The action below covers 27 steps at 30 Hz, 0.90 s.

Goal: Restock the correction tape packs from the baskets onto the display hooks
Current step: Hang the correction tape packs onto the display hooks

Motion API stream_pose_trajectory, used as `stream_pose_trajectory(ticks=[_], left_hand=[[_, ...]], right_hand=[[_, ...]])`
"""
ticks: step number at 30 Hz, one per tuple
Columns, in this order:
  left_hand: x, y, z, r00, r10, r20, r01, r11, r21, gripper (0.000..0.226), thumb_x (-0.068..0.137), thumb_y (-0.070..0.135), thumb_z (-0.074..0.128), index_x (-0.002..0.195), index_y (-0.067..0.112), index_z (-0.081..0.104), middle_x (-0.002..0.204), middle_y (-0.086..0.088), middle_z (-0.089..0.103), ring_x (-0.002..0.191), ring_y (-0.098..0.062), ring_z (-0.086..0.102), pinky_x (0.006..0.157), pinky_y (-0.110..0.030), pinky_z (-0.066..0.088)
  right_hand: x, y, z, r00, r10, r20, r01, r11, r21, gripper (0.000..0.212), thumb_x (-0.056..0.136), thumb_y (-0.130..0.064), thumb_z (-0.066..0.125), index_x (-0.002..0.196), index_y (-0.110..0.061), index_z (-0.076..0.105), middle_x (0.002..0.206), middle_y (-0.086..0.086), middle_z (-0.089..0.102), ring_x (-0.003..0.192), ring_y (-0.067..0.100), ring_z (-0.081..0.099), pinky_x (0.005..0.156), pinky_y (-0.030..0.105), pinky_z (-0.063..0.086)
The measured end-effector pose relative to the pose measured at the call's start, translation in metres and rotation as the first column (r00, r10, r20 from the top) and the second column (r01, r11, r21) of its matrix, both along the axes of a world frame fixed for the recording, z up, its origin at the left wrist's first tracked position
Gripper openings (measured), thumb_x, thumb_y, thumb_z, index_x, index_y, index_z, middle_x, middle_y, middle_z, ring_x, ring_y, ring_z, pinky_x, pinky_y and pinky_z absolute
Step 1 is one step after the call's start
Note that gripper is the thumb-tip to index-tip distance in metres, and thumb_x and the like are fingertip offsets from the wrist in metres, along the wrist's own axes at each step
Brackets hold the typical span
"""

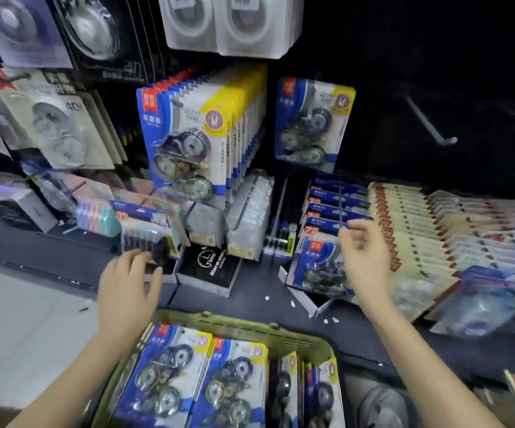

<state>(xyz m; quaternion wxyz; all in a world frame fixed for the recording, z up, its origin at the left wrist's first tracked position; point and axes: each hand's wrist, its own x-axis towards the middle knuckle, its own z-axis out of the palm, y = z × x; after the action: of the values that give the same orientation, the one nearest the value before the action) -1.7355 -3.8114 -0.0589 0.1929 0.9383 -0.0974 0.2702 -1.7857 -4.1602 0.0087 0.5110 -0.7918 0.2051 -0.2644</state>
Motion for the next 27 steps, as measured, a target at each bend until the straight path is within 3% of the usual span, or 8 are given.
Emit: stream_pose_trajectory(ticks=[3, 5, 7, 9, 13, 17, 21, 27], left_hand=[[-0.030, 0.028, -0.085, 0.839, 0.084, -0.538, -0.006, 0.989, 0.146, 0.053, 0.086, 0.038, 0.043, 0.099, -0.008, 0.064, 0.092, -0.031, 0.065, 0.076, -0.051, 0.061, 0.065, -0.058, 0.053], [-0.042, 0.041, -0.123, 0.720, 0.164, -0.675, -0.054, 0.982, 0.181, 0.051, 0.086, 0.037, 0.059, 0.111, -0.008, 0.062, 0.093, -0.034, 0.064, 0.077, -0.054, 0.060, 0.064, -0.062, 0.052], [-0.053, 0.051, -0.147, 0.648, 0.224, -0.728, -0.152, 0.974, 0.165, 0.061, 0.088, 0.032, 0.067, 0.131, -0.007, 0.052, 0.106, -0.038, 0.060, 0.088, -0.060, 0.057, 0.075, -0.066, 0.048], [-0.058, 0.058, -0.148, 0.573, 0.295, -0.764, -0.272, 0.948, 0.163, 0.065, 0.098, 0.038, 0.052, 0.147, -0.001, 0.034, 0.126, -0.035, 0.051, 0.105, -0.058, 0.053, 0.090, -0.060, 0.043], [-0.054, 0.057, -0.136, 0.510, 0.248, -0.824, -0.279, 0.954, 0.115, 0.061, 0.100, 0.039, 0.050, 0.151, 0.012, 0.029, 0.137, -0.026, 0.048, 0.119, -0.050, 0.051, 0.097, -0.049, 0.040], [-0.063, 0.037, -0.130, 0.507, 0.208, -0.836, -0.200, 0.972, 0.120, 0.062, 0.101, 0.039, 0.047, 0.154, 0.015, 0.025, 0.140, -0.023, 0.048, 0.122, -0.046, 0.051, 0.098, -0.047, 0.039], [-0.069, 0.004, -0.131, 0.496, 0.132, -0.858, -0.126, 0.989, 0.079, 0.059, 0.101, 0.041, 0.045, 0.151, 0.015, 0.027, 0.135, -0.023, 0.052, 0.118, -0.046, 0.053, 0.096, -0.047, 0.041], [-0.063, -0.021, -0.131, 0.443, 0.092, -0.892, -0.106, 0.993, 0.050, 0.041, 0.097, 0.034, 0.051, 0.130, 0.013, 0.038, 0.123, -0.025, 0.057, 0.109, -0.046, 0.056, 0.092, -0.046, 0.043]], right_hand=[[-0.075, 0.021, -0.084, 0.955, 0.055, -0.291, -0.129, 0.962, -0.240, 0.006, 0.092, -0.019, 0.065, 0.097, -0.020, 0.062, 0.086, -0.004, 0.066, 0.078, 0.018, 0.063, 0.071, 0.035, 0.048], [-0.109, 0.025, -0.133, 0.865, 0.026, -0.501, -0.233, 0.905, -0.357, 0.015, 0.084, -0.021, 0.074, 0.097, -0.016, 0.068, 0.093, 0.005, 0.069, 0.086, 0.030, 0.066, 0.071, 0.039, 0.051], [-0.131, 0.024, -0.168, 0.757, -0.014, -0.653, -0.313, 0.870, -0.381, 0.032, 0.072, -0.019, 0.084, 0.099, -0.010, 0.070, 0.098, 0.014, 0.066, 0.085, 0.039, 0.064, 0.066, 0.042, 0.053], [-0.143, 0.020, -0.184, 0.715, -0.048, -0.697, -0.322, 0.863, -0.389, 0.044, 0.071, -0.018, 0.086, 0.110, -0.009, 0.067, 0.107, 0.017, 0.062, 0.084, 0.041, 0.064, 0.063, 0.042, 0.053], [-0.156, 0.015, -0.188, 0.733, 0.053, -0.679, -0.237, 0.954, -0.182, 0.051, 0.090, -0.017, 0.069, 0.137, -0.013, 0.049, 0.125, 0.014, 0.062, 0.098, 0.035, 0.066, 0.072, 0.038, 0.047], [-0.160, 0.006, -0.189, 0.689, -0.062, -0.722, -0.148, 0.963, -0.225, 0.053, 0.092, -0.016, 0.066, 0.140, -0.013, 0.043, 0.125, 0.017, 0.062, 0.102, 0.037, 0.065, 0.070, 0.037, 0.045], [-0.164, -0.015, -0.179, 0.504, -0.265, -0.822, -0.098, 0.928, -0.360, 0.048, 0.093, -0.019, 0.064, 0.133, -0.010, 0.040, 0.113, 0.019, 0.065, 0.099, 0.037, 0.065, 0.066, 0.035, 0.040], [-0.172, -0.035, -0.175, 0.461, -0.343, -0.818, -0.065, 0.907, -0.417, 0.030, 0.091, -0.018, 0.066, 0.106, -0.001, 0.047, 0.106, 0.023, 0.067, 0.099, 0.039, 0.065, 0.071, 0.038, 0.045]])
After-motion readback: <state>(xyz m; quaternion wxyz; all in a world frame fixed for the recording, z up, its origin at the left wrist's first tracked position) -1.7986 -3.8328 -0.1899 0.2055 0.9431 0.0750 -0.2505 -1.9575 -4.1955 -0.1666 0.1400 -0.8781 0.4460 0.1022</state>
